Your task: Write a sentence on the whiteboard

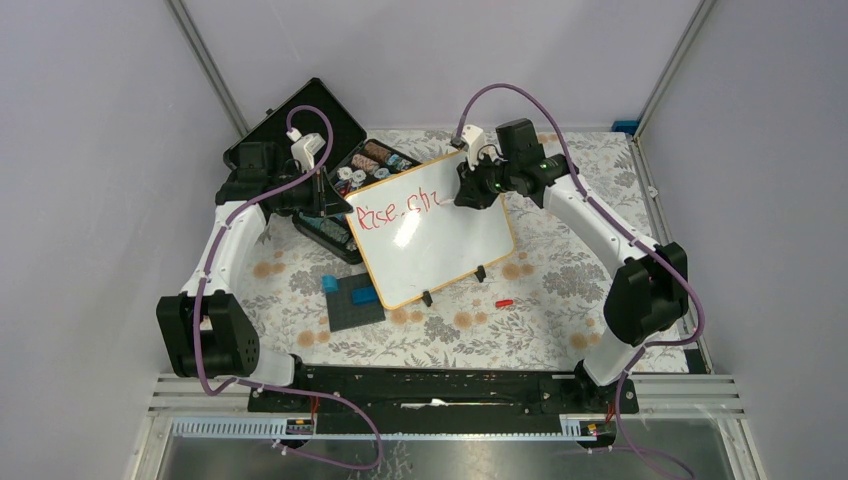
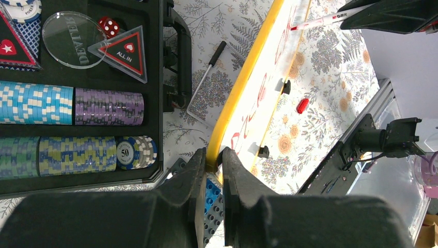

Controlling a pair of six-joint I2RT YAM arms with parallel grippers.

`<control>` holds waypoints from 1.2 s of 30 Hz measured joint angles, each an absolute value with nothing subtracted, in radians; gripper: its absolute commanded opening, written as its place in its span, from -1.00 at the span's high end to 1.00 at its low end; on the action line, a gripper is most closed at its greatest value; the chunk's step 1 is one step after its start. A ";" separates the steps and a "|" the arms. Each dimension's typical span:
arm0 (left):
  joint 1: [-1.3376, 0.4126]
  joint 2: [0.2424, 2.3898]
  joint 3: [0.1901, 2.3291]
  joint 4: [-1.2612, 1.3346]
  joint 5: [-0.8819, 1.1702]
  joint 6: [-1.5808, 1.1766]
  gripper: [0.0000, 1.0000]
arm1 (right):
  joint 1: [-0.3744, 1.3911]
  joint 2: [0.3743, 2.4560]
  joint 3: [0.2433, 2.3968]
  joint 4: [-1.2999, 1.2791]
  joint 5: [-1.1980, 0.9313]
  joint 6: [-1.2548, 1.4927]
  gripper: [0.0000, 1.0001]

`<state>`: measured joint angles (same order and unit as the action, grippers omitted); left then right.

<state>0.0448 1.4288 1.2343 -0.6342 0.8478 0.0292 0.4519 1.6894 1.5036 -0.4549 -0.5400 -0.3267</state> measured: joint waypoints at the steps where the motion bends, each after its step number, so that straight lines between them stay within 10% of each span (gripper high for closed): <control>1: 0.045 1.429 1.234 -0.634 0.848 0.029 1.00 | 0.451 1.689 1.505 -0.461 -0.540 -0.329 1.00; 36: 0.039 1.429 1.235 -0.635 0.848 0.034 1.00 | 0.435 1.707 1.590 -0.488 -0.513 -0.361 1.00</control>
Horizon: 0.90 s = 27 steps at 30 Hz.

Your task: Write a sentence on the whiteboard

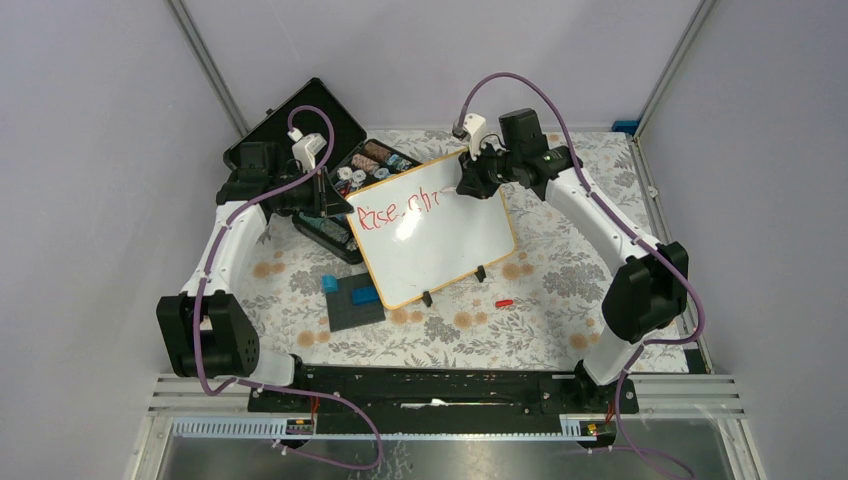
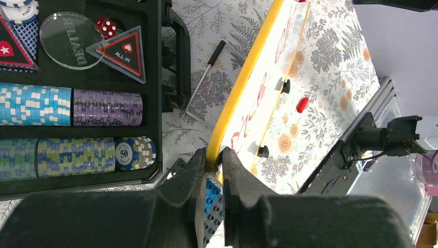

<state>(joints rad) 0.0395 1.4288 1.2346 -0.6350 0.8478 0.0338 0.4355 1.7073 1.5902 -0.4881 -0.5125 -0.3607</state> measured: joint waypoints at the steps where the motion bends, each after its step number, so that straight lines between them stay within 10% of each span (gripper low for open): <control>1: 0.039 1.429 1.235 -0.635 0.848 0.034 1.00 | 0.435 1.707 1.583 -0.488 -0.513 -0.362 1.00; 27: 0.038 1.429 1.235 -0.635 0.841 0.034 1.00 | 0.435 1.703 1.552 -0.490 -0.516 -0.361 1.00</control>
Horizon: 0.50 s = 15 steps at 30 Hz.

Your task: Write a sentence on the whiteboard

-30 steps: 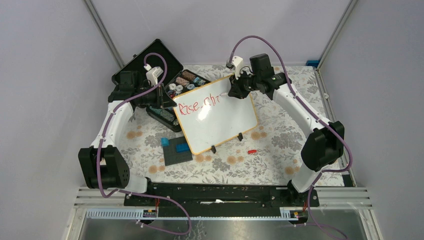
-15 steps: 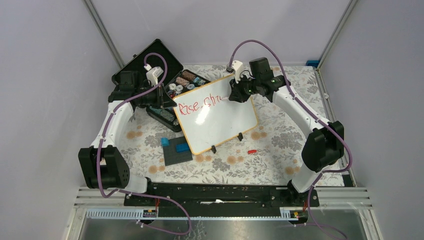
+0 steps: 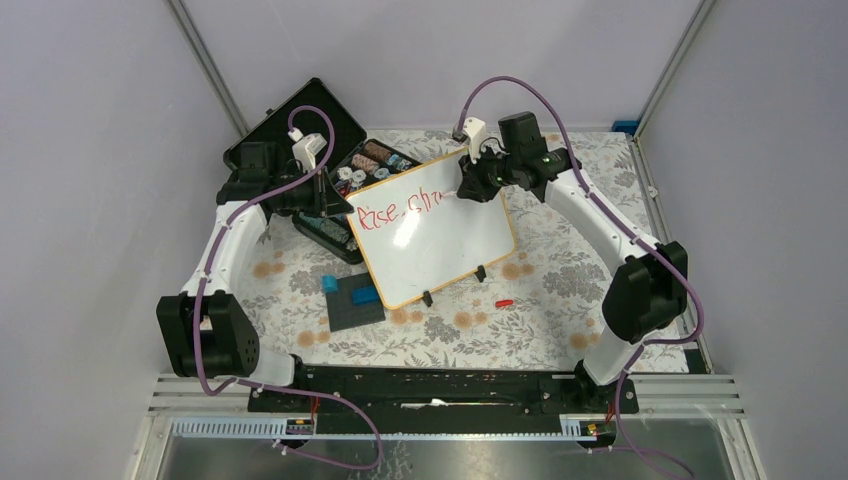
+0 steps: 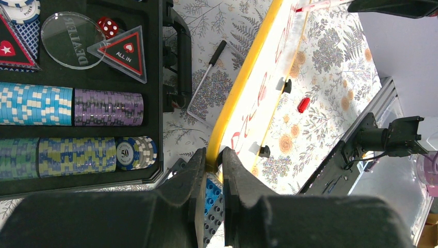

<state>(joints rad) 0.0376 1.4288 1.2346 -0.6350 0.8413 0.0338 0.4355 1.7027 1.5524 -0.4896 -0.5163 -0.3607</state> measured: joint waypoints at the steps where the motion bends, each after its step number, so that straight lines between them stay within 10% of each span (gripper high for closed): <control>1: 0.038 1.429 1.235 -0.635 0.841 0.034 1.00 | 0.435 1.705 1.558 -0.489 -0.516 -0.361 1.00; 15: 0.038 1.429 1.235 -0.635 0.841 0.035 1.00 | 0.434 1.722 1.602 -0.488 -0.506 -0.361 1.00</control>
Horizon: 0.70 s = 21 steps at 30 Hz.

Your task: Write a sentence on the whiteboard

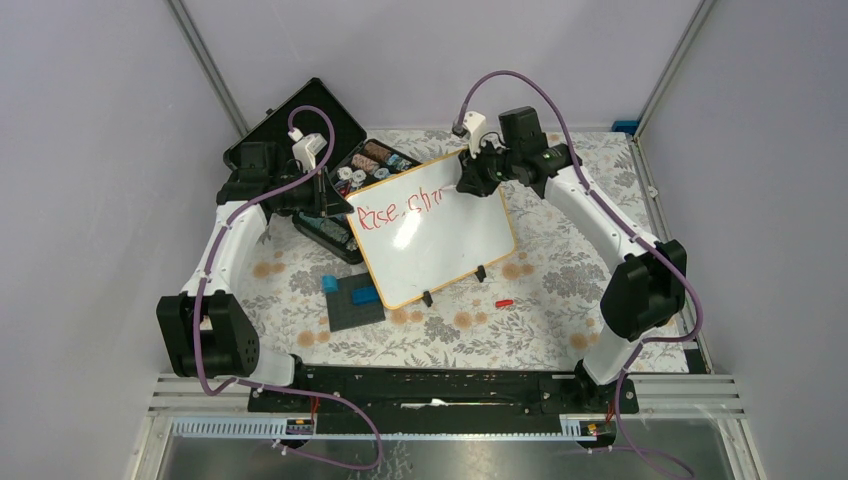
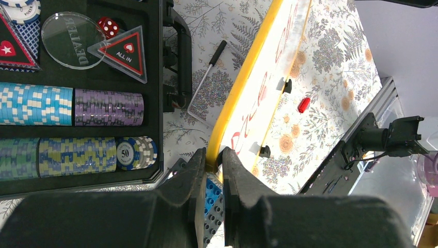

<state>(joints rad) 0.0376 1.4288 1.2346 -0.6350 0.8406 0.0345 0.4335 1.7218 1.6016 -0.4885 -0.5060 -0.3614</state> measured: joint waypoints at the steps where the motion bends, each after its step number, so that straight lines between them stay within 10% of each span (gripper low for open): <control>1: 0.038 1.429 1.235 -0.635 0.841 0.035 1.00 | 0.432 1.722 1.602 -0.488 -0.506 -0.362 1.00; 21: 0.036 1.429 1.235 -0.637 0.840 0.035 1.00 | 0.404 1.694 1.531 -0.482 -0.516 -0.371 1.00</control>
